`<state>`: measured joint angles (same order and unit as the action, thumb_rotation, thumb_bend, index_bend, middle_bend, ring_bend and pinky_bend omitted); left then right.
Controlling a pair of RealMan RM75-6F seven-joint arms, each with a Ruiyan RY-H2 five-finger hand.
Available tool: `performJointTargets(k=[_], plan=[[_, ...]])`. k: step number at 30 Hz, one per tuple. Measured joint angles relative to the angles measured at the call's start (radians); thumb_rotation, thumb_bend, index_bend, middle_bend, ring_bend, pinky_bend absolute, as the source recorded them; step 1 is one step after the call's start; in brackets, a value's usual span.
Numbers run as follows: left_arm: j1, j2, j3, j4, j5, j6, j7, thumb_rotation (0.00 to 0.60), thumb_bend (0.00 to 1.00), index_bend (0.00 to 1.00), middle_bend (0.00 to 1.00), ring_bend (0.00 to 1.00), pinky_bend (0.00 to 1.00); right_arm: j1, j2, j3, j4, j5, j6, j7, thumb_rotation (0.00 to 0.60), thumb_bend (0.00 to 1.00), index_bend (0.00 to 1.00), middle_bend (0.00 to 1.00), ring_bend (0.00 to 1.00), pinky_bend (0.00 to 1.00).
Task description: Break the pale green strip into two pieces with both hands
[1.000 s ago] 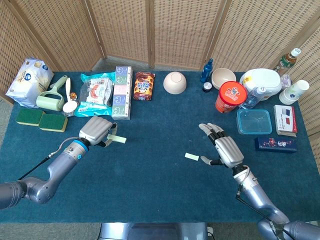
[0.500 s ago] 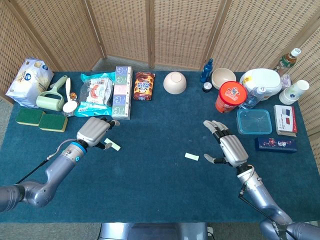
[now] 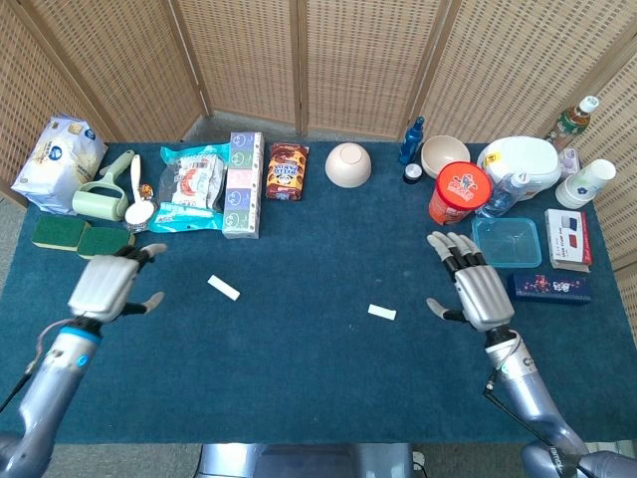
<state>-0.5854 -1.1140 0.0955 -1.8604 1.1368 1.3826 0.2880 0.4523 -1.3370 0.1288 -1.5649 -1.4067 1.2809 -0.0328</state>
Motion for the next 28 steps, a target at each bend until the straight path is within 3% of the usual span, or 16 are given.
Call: performJointTargets(k=[9,15,21,28], plan=[[0.235,0.014,0.069,0.020,0.117,0.186,-0.087,0.513,0.24,0.21,0.35,0.28,0.54,-0.084,0.030,-0.005,-0.055,0.059,0.098,-0.204,0.600,0.26,0.00,0.07,0.00,0.05],[0.350,0.005,0.094,0.056,0.190,0.251,-0.134,0.513,0.24,0.21,0.35,0.28,0.54,-0.156,0.048,-0.025,-0.087,0.072,0.172,-0.254,0.600,0.26,0.00,0.07,0.00,0.04],[0.421,-0.003,0.090,0.072,0.226,0.279,-0.172,0.516,0.24,0.22,0.35,0.28,0.54,-0.194,0.065,-0.032,-0.118,0.049,0.211,-0.251,0.600,0.26,0.00,0.07,0.00,0.03],[0.437,-0.006,0.061,0.072,0.257,0.258,-0.170,0.522,0.24,0.22,0.35,0.28,0.54,-0.211,0.079,-0.033,-0.129,0.032,0.215,-0.233,0.600,0.26,0.00,0.08,0.00,0.03]])
